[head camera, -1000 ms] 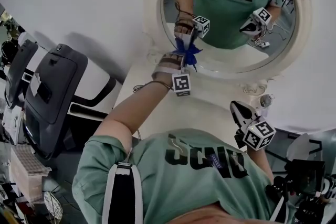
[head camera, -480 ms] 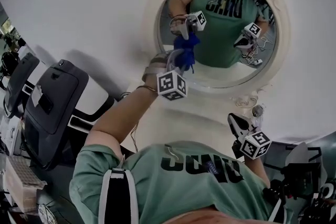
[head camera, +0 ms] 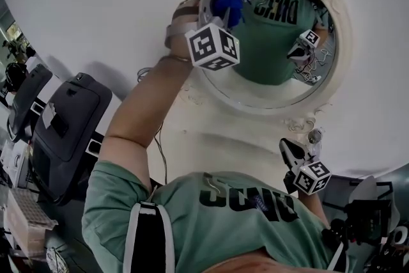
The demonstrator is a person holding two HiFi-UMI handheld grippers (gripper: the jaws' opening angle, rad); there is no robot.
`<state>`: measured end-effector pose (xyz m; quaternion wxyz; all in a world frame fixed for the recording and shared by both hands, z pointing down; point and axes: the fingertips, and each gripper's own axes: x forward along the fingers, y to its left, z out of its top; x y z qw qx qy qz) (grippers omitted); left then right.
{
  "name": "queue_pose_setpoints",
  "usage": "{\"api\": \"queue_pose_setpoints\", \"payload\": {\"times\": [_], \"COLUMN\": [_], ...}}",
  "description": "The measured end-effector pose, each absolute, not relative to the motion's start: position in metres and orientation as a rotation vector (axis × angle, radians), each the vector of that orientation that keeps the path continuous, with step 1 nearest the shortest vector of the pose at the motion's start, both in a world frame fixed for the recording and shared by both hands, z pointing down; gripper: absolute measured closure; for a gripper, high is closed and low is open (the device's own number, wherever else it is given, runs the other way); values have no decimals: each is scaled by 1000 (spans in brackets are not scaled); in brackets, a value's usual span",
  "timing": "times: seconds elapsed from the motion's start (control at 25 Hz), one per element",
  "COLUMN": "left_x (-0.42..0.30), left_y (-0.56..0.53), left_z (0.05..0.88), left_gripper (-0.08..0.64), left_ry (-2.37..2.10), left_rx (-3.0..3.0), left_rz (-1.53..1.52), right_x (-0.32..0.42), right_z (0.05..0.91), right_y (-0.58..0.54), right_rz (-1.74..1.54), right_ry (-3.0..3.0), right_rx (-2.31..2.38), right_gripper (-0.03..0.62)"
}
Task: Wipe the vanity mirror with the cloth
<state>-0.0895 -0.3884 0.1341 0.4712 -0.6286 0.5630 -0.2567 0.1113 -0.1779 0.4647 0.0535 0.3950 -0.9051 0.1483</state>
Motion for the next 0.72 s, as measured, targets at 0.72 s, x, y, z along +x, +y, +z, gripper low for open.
{"api": "queue_pose_setpoints", "payload": {"times": [0.72], "left_x": [-99], "left_y": [-399], "left_z": [224], "left_gripper": [493], "left_ry": [1300], "left_rx": [-1327], "left_rz": [-643], "right_x": [107], "right_z": [470], "right_y": [-181], "right_rz": [490], "right_ry": [-2677], "right_rx": [1165], "right_gripper": [584]}}
